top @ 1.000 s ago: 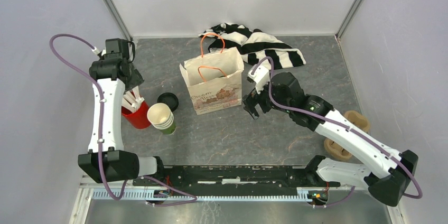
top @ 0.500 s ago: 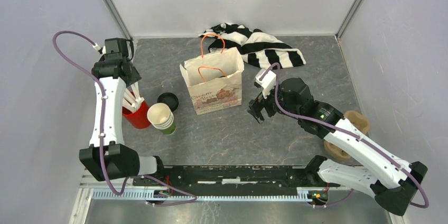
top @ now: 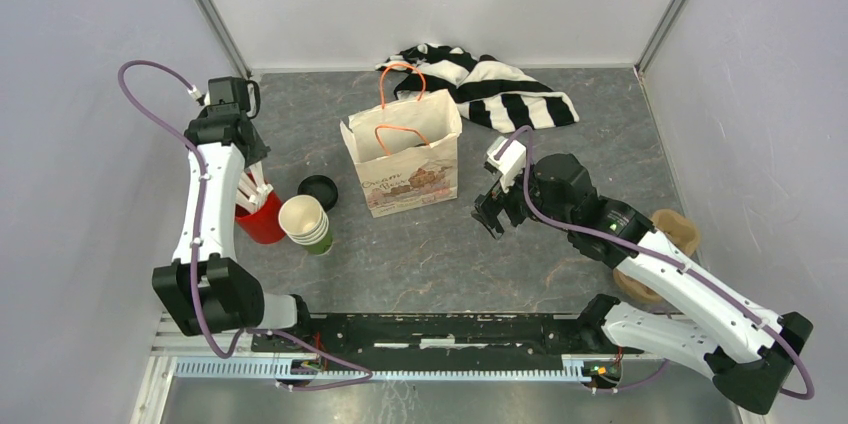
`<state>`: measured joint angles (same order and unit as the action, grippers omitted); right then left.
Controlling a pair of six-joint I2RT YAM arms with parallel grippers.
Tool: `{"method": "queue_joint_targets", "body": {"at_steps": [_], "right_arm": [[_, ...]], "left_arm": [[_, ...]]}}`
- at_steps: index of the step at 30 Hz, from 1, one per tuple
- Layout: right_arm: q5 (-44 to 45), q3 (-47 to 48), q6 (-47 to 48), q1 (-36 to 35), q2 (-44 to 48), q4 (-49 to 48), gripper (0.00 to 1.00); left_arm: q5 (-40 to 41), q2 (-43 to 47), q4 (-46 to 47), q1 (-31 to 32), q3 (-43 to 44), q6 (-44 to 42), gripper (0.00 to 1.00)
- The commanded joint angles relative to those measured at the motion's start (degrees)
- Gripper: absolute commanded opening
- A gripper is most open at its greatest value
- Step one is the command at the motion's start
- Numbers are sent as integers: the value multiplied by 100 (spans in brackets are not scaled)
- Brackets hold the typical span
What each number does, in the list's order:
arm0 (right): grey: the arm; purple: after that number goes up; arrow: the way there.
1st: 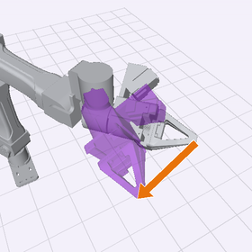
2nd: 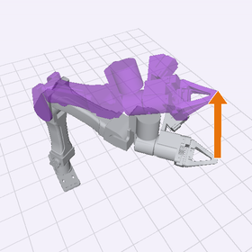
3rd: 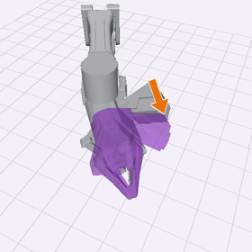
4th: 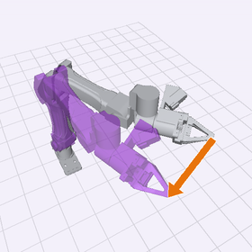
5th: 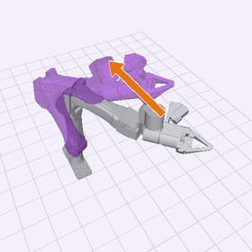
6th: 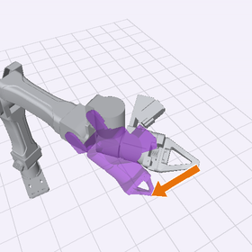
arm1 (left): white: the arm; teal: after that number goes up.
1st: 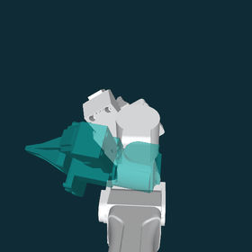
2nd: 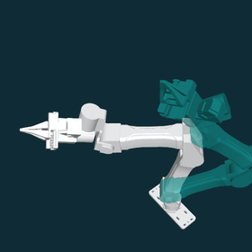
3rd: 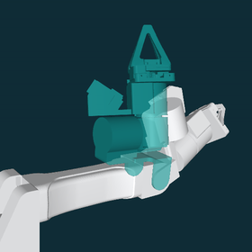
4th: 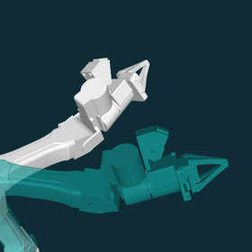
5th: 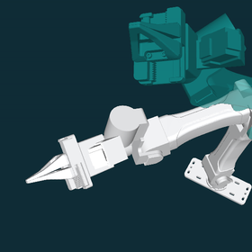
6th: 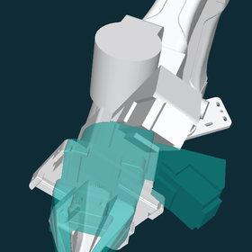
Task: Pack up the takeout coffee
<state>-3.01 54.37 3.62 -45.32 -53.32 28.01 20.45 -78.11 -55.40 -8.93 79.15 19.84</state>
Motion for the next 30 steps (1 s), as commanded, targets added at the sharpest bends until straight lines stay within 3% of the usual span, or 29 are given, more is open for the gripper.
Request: {"method": "queue_joint_targets", "body": {"at_steps": [1, 10, 30], "right_arm": [[-34, -40, 66, -4, 126, -121, 98], [54, -49, 69, -7, 113, -126, 98], [107, -50, 43, -106, 127, -99, 98]], "left_arm": [[-23, 42, 266, -29, -5, -193, 28], [86, 321, -218, -29, 139, -220, 11], [351, 723, -1381, -28, 1793, 96, 6]]}}
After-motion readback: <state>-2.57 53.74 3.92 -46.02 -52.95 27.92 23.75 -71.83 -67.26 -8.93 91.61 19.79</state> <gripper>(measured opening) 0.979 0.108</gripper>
